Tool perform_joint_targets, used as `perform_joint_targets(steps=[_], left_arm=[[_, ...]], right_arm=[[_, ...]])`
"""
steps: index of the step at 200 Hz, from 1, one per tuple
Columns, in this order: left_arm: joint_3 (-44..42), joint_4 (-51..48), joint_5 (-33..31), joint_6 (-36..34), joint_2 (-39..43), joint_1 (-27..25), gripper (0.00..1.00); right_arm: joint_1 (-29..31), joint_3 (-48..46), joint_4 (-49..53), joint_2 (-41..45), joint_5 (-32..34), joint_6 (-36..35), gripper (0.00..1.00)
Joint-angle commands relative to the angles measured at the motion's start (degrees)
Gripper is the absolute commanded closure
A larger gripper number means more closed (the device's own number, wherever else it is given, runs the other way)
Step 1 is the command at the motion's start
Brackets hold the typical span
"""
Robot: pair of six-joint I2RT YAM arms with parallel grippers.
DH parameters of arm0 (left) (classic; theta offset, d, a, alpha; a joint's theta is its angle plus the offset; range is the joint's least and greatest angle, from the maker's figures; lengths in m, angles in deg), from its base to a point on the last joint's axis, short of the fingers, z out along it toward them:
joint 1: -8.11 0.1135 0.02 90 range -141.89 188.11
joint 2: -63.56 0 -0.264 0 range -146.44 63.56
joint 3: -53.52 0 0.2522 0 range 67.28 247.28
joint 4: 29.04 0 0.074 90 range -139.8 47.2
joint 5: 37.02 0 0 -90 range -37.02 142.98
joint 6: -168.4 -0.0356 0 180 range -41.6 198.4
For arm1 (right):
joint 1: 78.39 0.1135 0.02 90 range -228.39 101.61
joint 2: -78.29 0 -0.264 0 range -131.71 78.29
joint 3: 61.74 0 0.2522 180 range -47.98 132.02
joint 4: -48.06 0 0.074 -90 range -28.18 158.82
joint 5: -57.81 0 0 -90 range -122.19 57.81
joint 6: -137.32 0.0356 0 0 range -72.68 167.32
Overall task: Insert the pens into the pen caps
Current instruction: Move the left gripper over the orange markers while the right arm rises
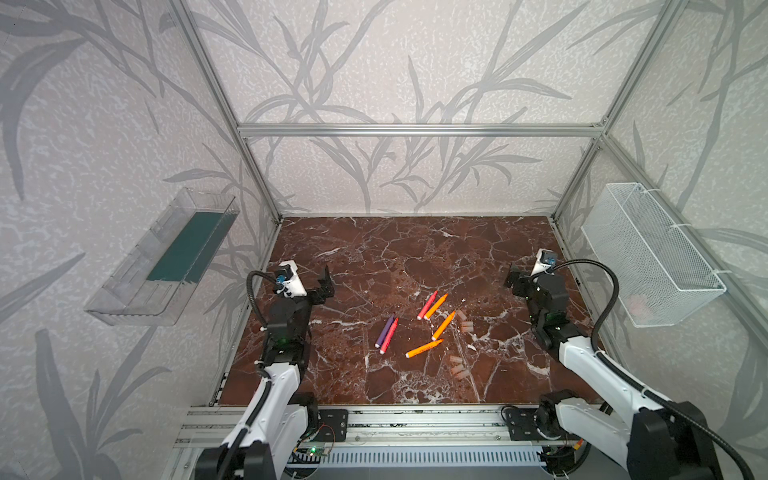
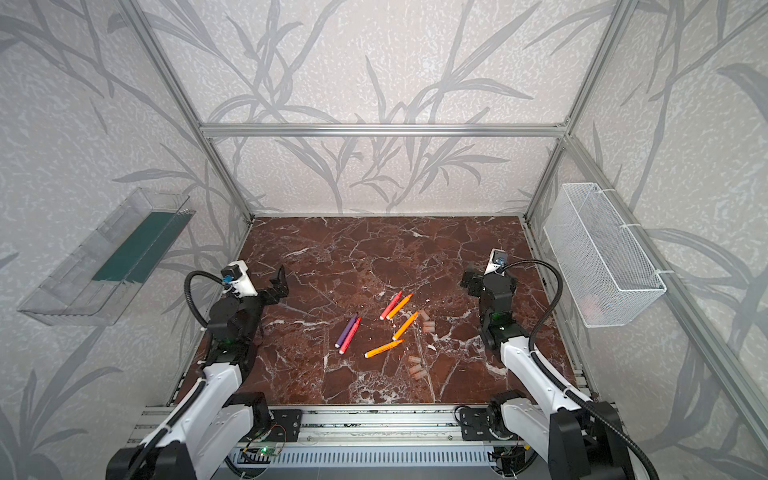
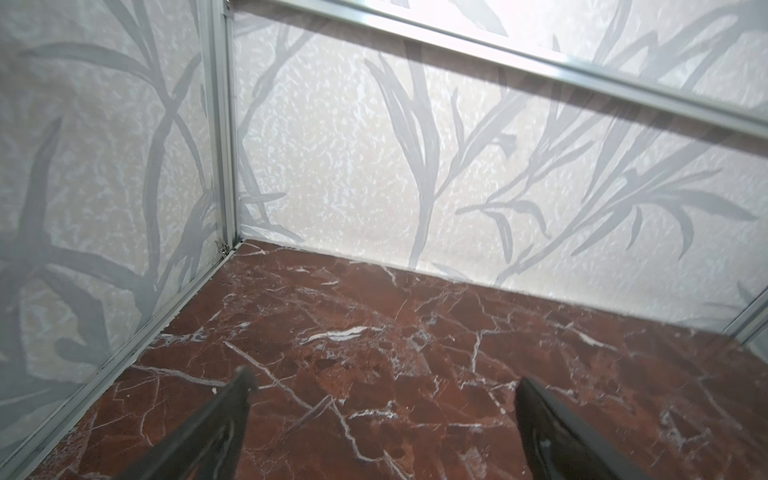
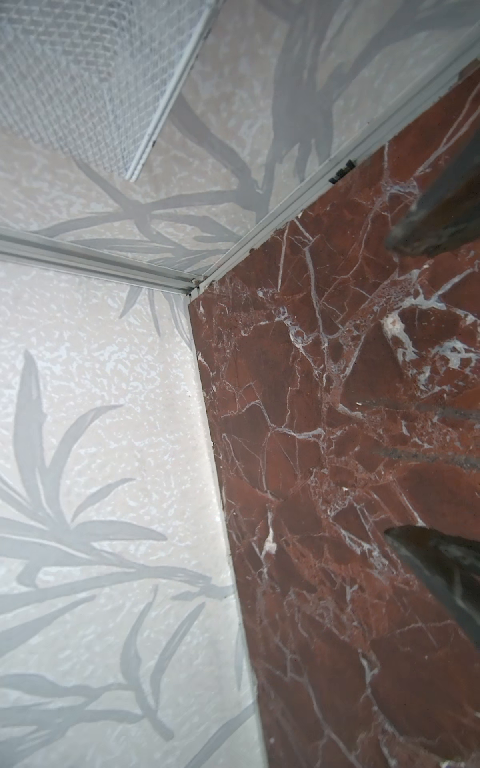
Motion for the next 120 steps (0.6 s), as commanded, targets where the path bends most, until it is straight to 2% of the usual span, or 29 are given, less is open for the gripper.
perform_joint_targets(steps=[1,13,24,47,58,70,77,85,94,103,112,120], left_arm=[[4.64,-18.91,5.71,7.61,1.64,-0.23,0.01],[6.48,-20.75,12.81,8.73,0.53,-0.20,0.01],[5.90,-18.28,15.78,12.91,-1.30,0.06,0.01],[8.39,-20.88,20.37,15.44,-5.85,0.42,0.01],[10.84,-24.34,20.44,16.37,-8.43,0.41,0.01],[12.99,-26.08,21.35,18.13,-11.33,0.48,0.01],[14.37,-26.90,22.59,21.44,-13.20,0.45,0.01],[16.32,-27.61,25.57,25.56,-14.93,0.57,0.01],[16.13,-20.40,33.42,25.00,-16.41,0.17,0.01],[13.02,-8.17,37.56,27.11,-17.01,0.01,0.01],[8.63,3.07,35.42,30.70,-17.11,-0.04,0.01],[5.71,7.89,34.22,33.24,-17.29,0.66,0.01]], right_arm=[[0.11,1.78,14.76,3.38,-9.45,6.48,0.01],[0.11,0.00,12.47,4.88,-11.75,7.20,0.01],[-0.02,-1.20,12.71,7.05,-12.05,8.32,0.01],[0.02,-4.69,11.88,13.24,-14.36,8.08,0.01],[0.02,-6.02,13.62,16.51,-11.49,10.01,0.01],[0.02,-7.80,16.56,19.86,-4.31,16.06,0.01],[-0.05,-8.72,17.94,21.73,-1.54,18.28,0.01],[-0.07,-10.47,16.11,23.49,-1.61,17.22,0.01],[-0.07,-12.14,13.82,25.05,-1.90,15.55,0.01],[-0.06,-12.62,14.01,26.03,-1.00,15.63,0.01],[-0.07,-12.18,14.98,26.48,-2.22,14.72,0.01],[-0.09,-11.91,15.26,26.49,-4.06,13.18,0.01]])
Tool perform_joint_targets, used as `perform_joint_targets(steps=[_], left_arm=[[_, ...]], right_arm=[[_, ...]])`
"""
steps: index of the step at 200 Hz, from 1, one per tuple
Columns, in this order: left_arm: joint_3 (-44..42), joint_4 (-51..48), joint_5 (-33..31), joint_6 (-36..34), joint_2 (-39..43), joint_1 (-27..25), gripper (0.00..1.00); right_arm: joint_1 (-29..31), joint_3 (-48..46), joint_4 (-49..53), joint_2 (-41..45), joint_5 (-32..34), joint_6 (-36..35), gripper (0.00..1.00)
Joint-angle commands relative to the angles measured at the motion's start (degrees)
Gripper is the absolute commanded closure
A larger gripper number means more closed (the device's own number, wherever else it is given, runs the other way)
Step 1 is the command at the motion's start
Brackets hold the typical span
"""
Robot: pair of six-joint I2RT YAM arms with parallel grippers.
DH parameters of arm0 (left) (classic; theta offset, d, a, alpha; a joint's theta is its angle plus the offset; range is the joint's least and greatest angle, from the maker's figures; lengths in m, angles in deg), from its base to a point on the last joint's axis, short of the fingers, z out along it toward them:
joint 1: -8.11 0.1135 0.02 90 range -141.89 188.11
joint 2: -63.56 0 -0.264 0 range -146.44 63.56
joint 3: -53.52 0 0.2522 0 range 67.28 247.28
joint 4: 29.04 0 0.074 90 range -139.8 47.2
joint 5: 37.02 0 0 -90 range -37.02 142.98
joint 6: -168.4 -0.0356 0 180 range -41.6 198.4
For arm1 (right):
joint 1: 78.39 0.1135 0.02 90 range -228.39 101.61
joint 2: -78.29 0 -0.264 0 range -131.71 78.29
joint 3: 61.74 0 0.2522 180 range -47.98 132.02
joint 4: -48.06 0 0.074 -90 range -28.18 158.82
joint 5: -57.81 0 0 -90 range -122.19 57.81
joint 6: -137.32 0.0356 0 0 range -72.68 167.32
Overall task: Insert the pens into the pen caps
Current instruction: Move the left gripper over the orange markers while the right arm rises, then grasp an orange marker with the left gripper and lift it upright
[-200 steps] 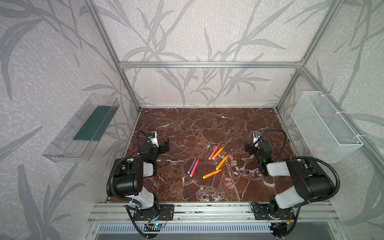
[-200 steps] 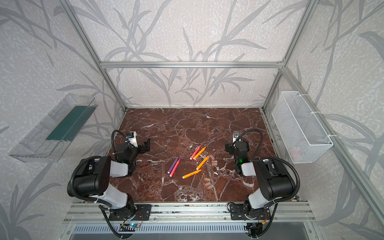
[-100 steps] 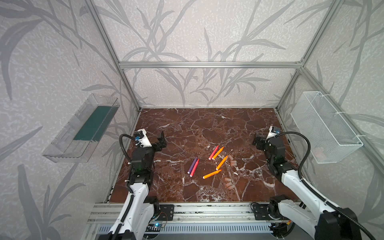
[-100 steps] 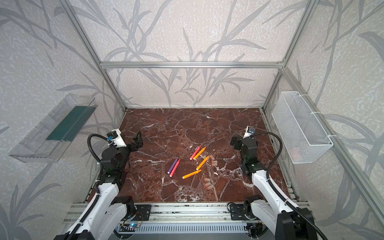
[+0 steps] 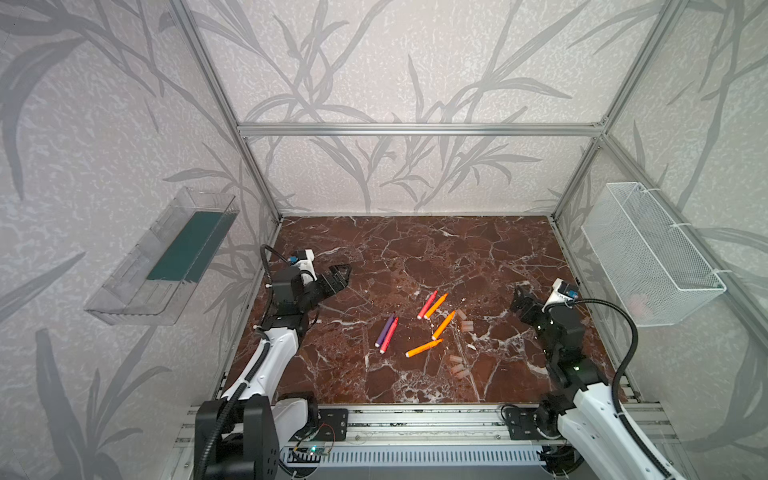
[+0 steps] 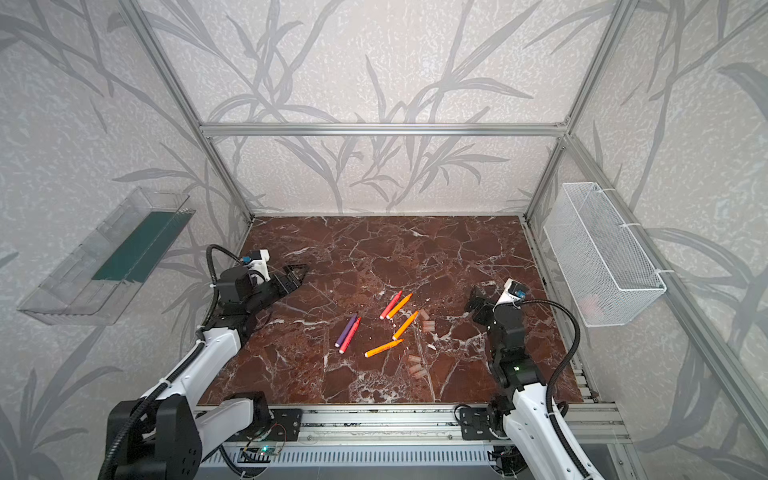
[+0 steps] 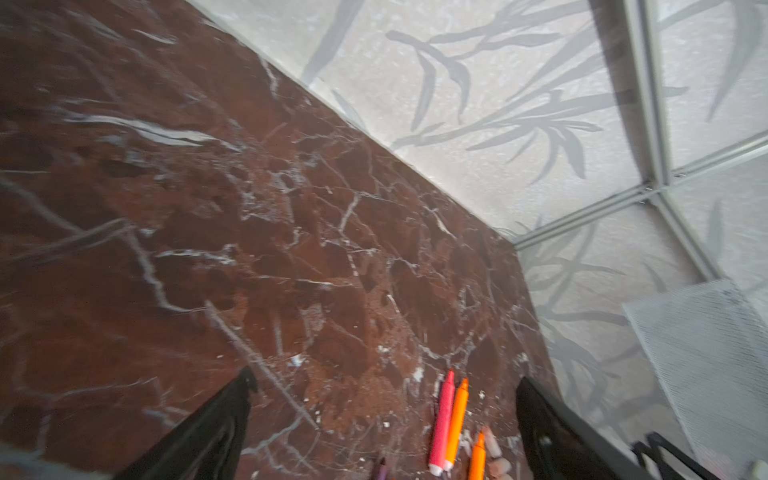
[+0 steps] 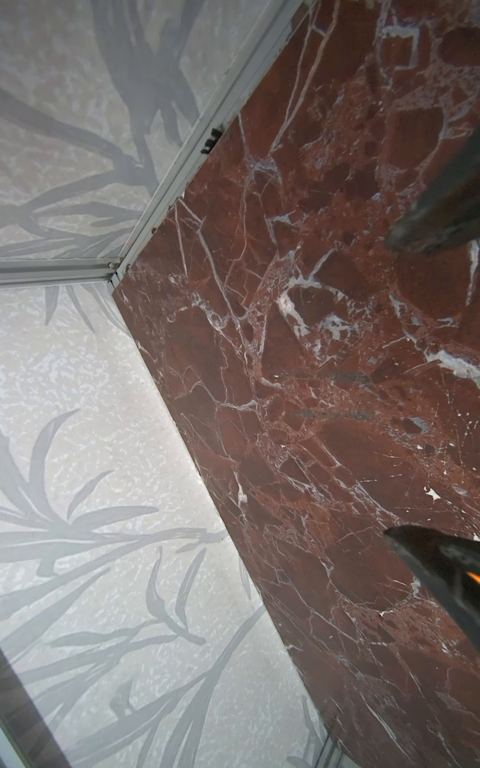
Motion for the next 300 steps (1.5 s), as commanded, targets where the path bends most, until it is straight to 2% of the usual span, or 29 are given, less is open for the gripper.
perform_joint_targets(steps=[1,16,25,33,45,57,71,80,95,108,120,131,142,168,193,213,241,257,300], left_arm=[[-6.78,21.72,5.69,9.89,-0.26,0.73,0.01],[-9.37,27.63,6.44,11.66,-0.81,1.64,0.01],[-9.14,27.42,6.74,11.76,-1.09,1.73,0.01],[-7.16,22.26,7.28,10.54,-0.86,1.79,0.01],[-3.16,9.40,6.20,6.27,0.80,1.09,0.02],[0.12,-5.63,0.47,-0.59,4.65,-0.76,0.03],[1.38,-18.16,-10.88,-7.02,11.21,-5.49,0.01],[0.75,-21.46,-16.13,-8.76,15.31,-8.89,0.01],[-1.70,-22.34,-19.23,-8.67,20.82,-13.06,0.01],[-2.48,-24.73,-20.15,-8.78,23.00,-16.56,0.06],[-1.98,-27.47,-22.15,-9.36,22.90,-20.25,0.14],[-1.50,-28.92,-23.75,-9.82,21.62,-23.92,0.27],[-1.32,-28.67,-24.95,-10.38,19.99,-27.95,0.33],[0.02,-27.19,-31.90,-12.50,15.53,-39.81,0.39],[3.64,-27.06,-38.74,-14.07,6.62,-49.83,0.41],[7.22,-25.91,-42.42,-14.32,-1.72,-55.92,0.43],[13.03,-25.31,-43.94,-14.45,-11.68,-60.36,0.44],[17.50,-27.28,-43.13,-15.20,-17.06,-61.23,0.49],[26.98,-32.54,-44.82,-16.23,-29.65,-63.22,0.49]], right_arm=[[-0.03,0.25,0.58,0.96,-0.15,-1.03,0.01],[-0.02,-0.10,-1.56,-0.28,-1.44,-2.57,0.01],[-0.02,0.27,-2.14,-1.64,-1.45,-2.97,0.01],[-0.02,1.29,-2.00,-3.46,-1.11,-3.20,0.01],[-0.02,3.20,-1.45,-7.32,-0.57,-3.19,0.01],[-0.03,5.03,-1.85,-12.41,-1.00,-3.05,0.01],[-0.02,7.07,-2.95,-18.64,-2.86,-3.08,0.01],[-0.02,8.99,-2.71,-22.56,-4.30,-3.44,0.01],[0.11,12.87,0.40,-27.58,-5.94,-4.06,0.01],[0.29,14.35,1.54,-30.20,-6.19,-4.04,0.00],[0.63,14.66,1.55,-31.23,-7.07,-4.30,0.05],[1.38,14.46,1.16,-31.24,-7.47,-4.76,0.10],[2.37,14.40,0.98,-31.23,-6.96,-5.23,0.10],[4.15,14.70,1.50,-31.12,-4.71,-5.84,0.11],[4.70,14.06,1.25,-30.13,-3.92,-5.90,0.12],[5.09,13.45,0.82,-29.31,-3.51,-6.00,0.12],[5.43,13.31,0.80,-29.03,-2.83,-5.82,0.12],[5.51,13.25,0.87,-28.94,-2.59,-5.83,0.13],[5.77,13.40,0.71,-29.21,-2.37,-5.93,0.13]])
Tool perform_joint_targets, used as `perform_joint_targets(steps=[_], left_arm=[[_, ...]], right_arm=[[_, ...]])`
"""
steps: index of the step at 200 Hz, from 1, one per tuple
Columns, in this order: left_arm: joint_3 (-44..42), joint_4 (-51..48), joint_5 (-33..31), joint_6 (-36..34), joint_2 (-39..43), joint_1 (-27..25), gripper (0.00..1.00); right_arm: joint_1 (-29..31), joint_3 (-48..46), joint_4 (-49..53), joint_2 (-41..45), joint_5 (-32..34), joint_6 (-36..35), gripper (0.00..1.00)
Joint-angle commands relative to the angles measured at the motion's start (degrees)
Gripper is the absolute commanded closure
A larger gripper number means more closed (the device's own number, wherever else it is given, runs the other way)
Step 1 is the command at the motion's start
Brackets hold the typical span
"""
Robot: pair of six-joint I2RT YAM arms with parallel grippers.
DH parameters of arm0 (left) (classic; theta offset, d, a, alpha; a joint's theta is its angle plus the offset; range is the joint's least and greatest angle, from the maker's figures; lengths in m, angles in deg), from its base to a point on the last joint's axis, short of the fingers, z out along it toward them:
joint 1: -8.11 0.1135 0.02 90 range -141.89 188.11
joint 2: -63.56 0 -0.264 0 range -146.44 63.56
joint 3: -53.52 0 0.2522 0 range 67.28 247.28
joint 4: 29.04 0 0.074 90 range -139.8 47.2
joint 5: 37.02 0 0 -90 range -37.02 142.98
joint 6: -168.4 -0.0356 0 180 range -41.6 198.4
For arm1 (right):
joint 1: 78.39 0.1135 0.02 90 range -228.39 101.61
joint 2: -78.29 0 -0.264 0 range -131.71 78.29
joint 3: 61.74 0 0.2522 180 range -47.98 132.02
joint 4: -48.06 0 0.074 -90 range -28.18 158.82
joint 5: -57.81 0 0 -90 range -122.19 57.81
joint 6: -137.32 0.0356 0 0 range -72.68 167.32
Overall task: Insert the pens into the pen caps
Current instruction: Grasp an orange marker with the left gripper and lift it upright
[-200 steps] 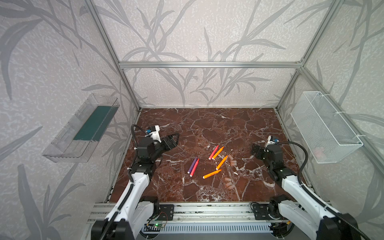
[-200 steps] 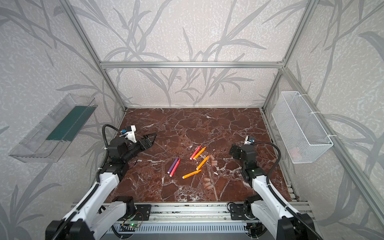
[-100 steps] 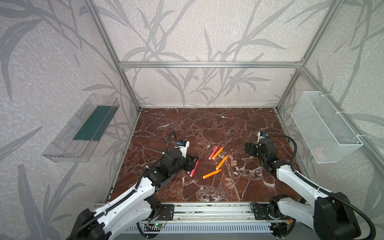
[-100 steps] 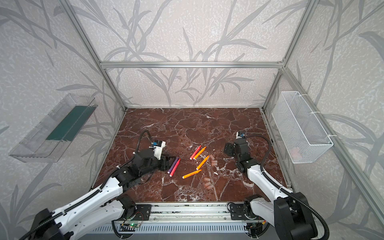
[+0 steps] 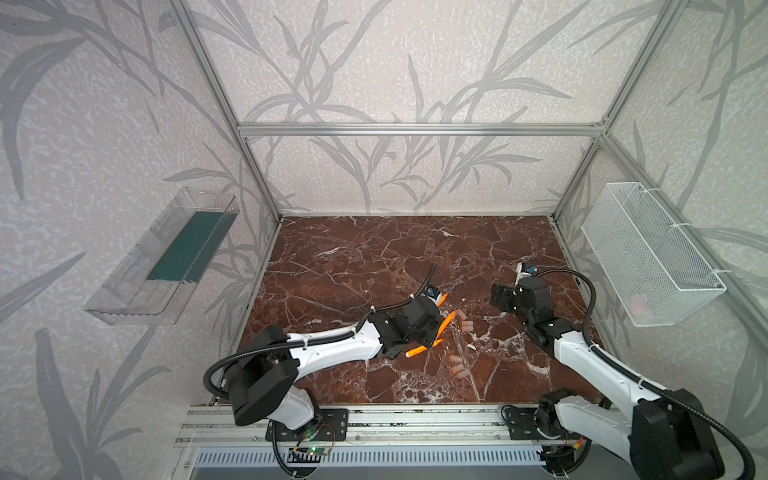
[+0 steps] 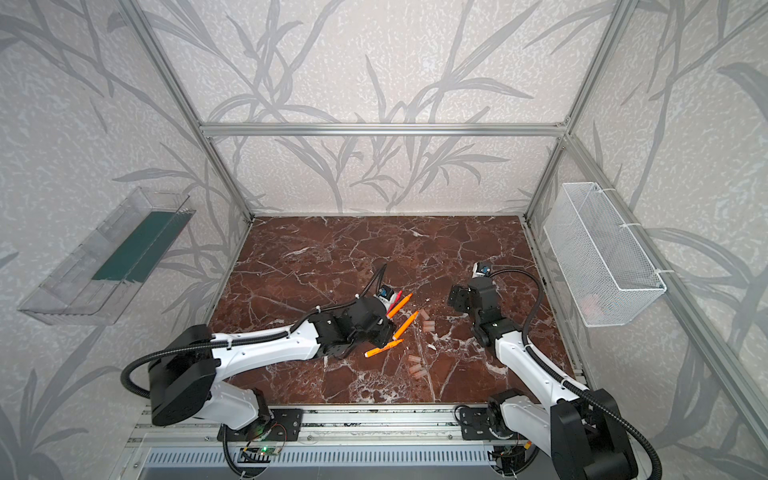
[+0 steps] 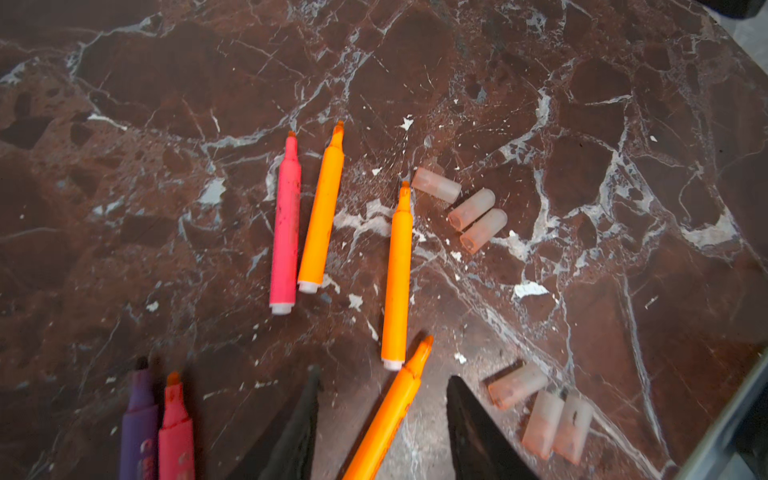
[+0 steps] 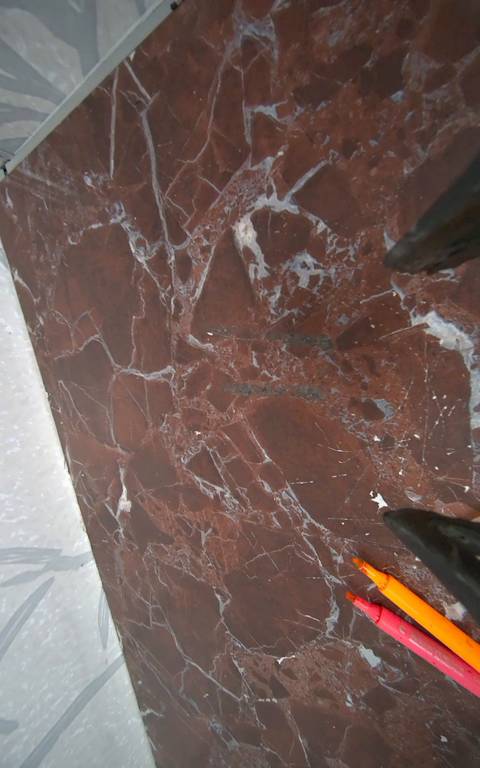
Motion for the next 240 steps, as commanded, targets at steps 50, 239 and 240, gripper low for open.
perform_joint_targets(steps=[50,239,240], left_arm=[[10.48,-7.27,-1.43,-1.47,-14.18,-0.52,0.47],[18.08,-12.20,1.84,-0.71,-24.21,-0.49,0.47],[18.15,-12.30,1.77,-0.75,-24.32,-0.45,0.48]], right_arm=[[0.71,-0.13,0.53,0.69,0.86,-1.10,0.14],[0.87,-0.94,0.87,1.82,0.97,-0.49,0.14],[0.88,-0.94,0.85,1.84,1.00,-0.49,0.14]])
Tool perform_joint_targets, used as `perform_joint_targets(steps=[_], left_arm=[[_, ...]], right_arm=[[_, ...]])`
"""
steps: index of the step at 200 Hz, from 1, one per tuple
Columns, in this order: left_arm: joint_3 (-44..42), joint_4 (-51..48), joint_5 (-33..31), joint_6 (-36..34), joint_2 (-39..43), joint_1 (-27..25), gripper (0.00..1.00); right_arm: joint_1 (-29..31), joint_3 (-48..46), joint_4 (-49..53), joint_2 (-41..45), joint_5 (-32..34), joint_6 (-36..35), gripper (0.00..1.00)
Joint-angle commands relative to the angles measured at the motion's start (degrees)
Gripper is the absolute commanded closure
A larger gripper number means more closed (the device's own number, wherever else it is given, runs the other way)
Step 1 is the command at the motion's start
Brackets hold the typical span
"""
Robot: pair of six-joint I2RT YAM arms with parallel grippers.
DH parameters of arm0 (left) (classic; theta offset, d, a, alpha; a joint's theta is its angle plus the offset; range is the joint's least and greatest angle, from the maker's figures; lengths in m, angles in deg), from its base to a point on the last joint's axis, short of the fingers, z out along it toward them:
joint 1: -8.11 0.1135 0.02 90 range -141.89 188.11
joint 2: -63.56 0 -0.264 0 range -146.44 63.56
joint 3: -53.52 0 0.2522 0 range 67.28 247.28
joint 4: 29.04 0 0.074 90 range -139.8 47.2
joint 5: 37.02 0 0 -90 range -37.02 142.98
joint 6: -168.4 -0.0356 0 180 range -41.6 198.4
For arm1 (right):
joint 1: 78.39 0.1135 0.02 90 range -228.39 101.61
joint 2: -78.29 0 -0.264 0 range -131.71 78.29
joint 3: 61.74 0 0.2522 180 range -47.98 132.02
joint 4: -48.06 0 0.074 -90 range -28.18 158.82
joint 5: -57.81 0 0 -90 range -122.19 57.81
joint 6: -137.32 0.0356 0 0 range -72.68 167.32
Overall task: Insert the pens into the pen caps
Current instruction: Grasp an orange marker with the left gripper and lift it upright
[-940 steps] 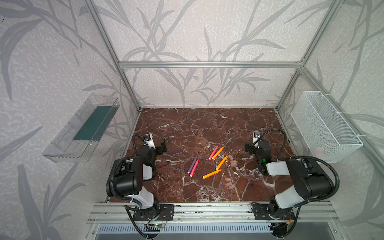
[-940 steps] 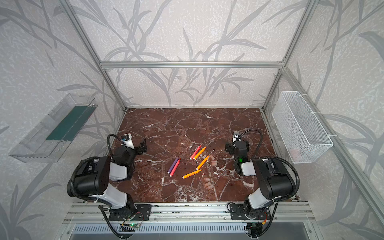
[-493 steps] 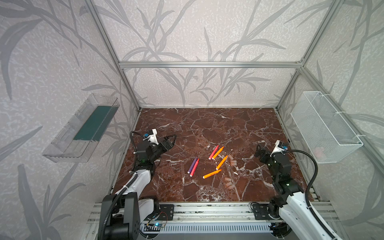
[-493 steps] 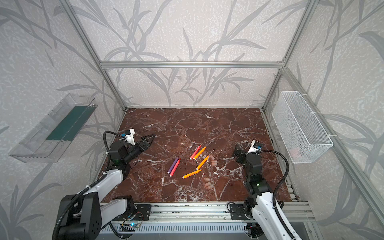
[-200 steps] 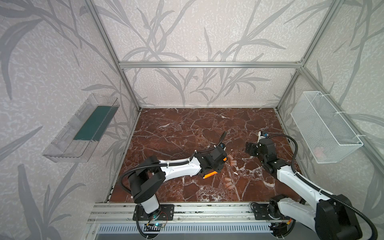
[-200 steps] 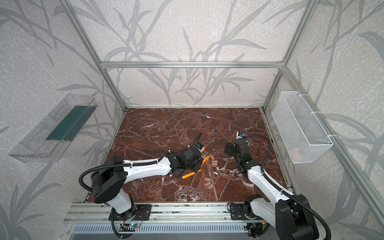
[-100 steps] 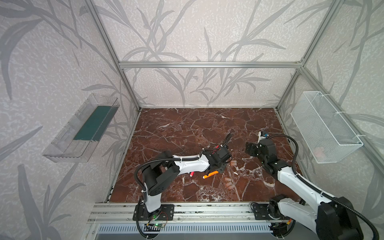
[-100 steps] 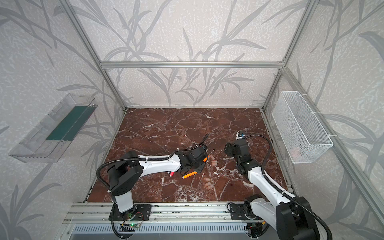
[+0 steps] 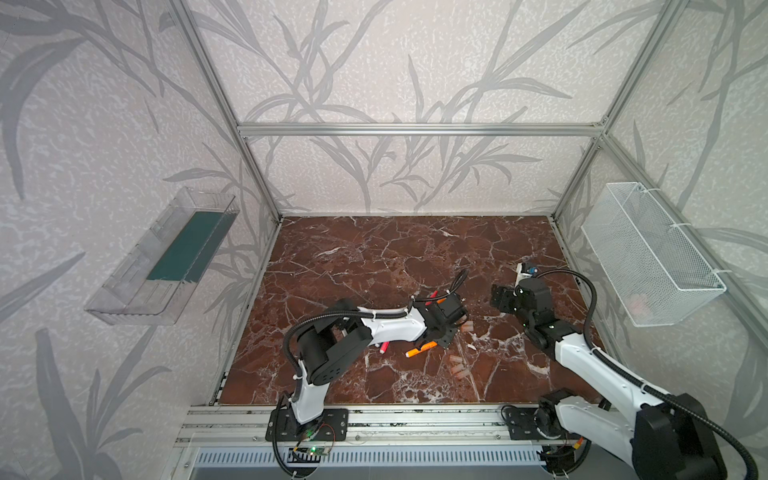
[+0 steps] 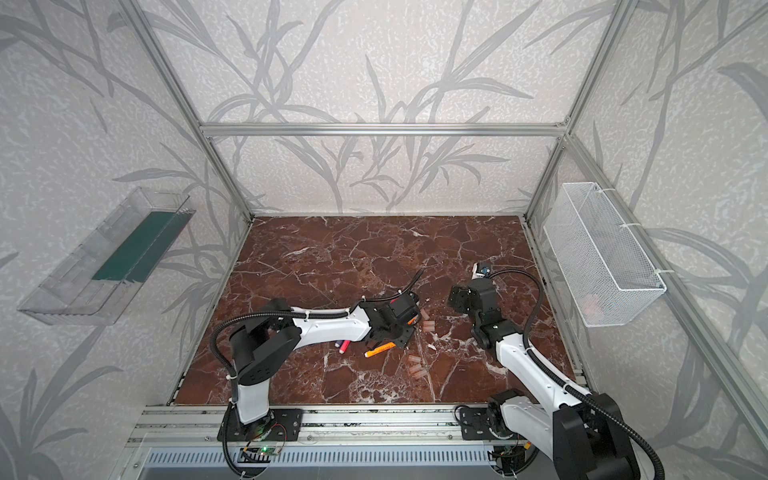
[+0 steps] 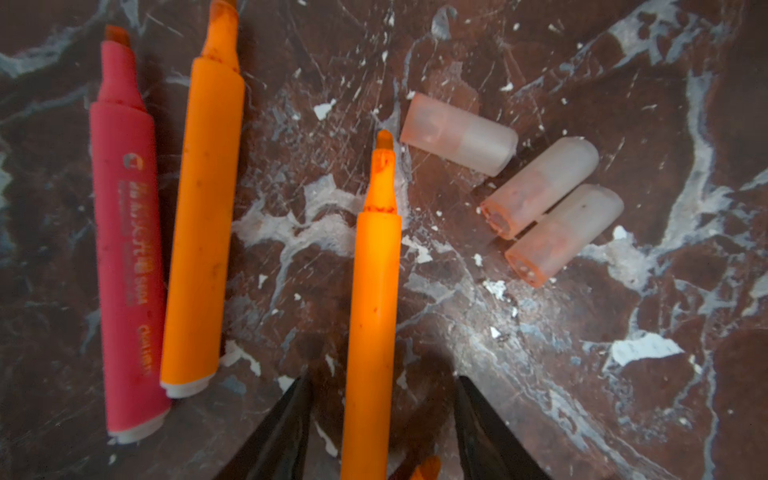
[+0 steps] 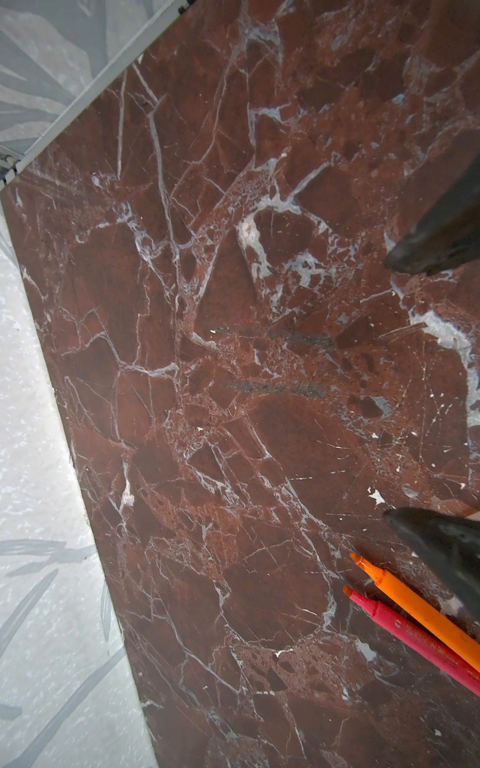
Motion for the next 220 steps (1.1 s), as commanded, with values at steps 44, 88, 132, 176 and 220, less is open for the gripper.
perform_joint_targets(steps=[44,88,132,176,220], left_arm=[[2.91,-4.48,-1.70,0.21,-3.30,-0.01,0.62],[2.08,-4.35,-2.57,1.29,-2.93,0.46,0.78],[-1.41,0.09,0.76,1.78,0.38,2.20,0.93],[-5.22,5.44,5.32,0.84,11.21,4.38,1.00],[-18.14,17.95,-1.62,2.28,28.64,4.58,1.00]], right_arm=[[0.36,-0.70,0.67,0.87,0.96,0.07,0.14],[0.36,-1.09,0.57,1.45,1.19,0.19,0.14],[0.28,-1.16,0.53,1.94,2.16,0.50,0.13],[2.18,1.98,8.92,9.20,-10.15,7.37,0.13],[11.60,-4.56,0.27,18.29,-14.82,17.16,0.11]])
